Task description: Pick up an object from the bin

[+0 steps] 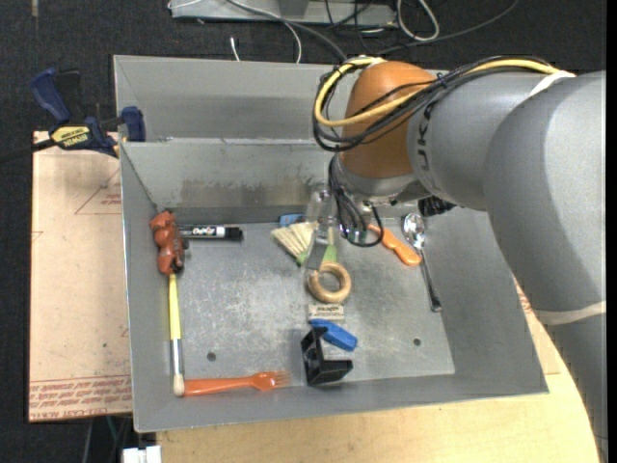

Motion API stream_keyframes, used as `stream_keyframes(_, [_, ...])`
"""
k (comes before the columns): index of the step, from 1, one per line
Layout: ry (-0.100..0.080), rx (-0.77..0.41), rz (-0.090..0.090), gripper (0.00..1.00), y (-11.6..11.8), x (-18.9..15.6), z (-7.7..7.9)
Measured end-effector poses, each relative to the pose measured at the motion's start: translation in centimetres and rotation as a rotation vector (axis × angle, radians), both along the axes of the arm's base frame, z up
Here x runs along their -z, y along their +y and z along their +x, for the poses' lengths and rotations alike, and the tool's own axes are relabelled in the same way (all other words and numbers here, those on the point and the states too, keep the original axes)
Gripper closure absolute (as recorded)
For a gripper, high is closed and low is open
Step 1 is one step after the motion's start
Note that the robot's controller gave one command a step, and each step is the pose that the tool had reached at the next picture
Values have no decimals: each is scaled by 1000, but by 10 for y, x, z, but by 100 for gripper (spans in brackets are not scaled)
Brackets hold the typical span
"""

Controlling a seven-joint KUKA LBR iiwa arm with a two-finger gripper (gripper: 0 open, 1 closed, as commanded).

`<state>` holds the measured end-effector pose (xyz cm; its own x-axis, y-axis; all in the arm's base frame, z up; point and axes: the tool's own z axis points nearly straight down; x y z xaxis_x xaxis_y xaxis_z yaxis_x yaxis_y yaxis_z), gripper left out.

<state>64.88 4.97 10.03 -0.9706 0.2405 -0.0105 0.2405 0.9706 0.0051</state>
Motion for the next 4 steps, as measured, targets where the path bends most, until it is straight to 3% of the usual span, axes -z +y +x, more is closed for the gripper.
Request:
stream_keyframes(1, [5, 217, 2, 0, -1, 25, -4])
stream_keyframes(2, [-4, 79, 2, 100, -16, 28, -7])
stream_keyframes(4, [-7, 78, 2, 100, -16, 21, -6])
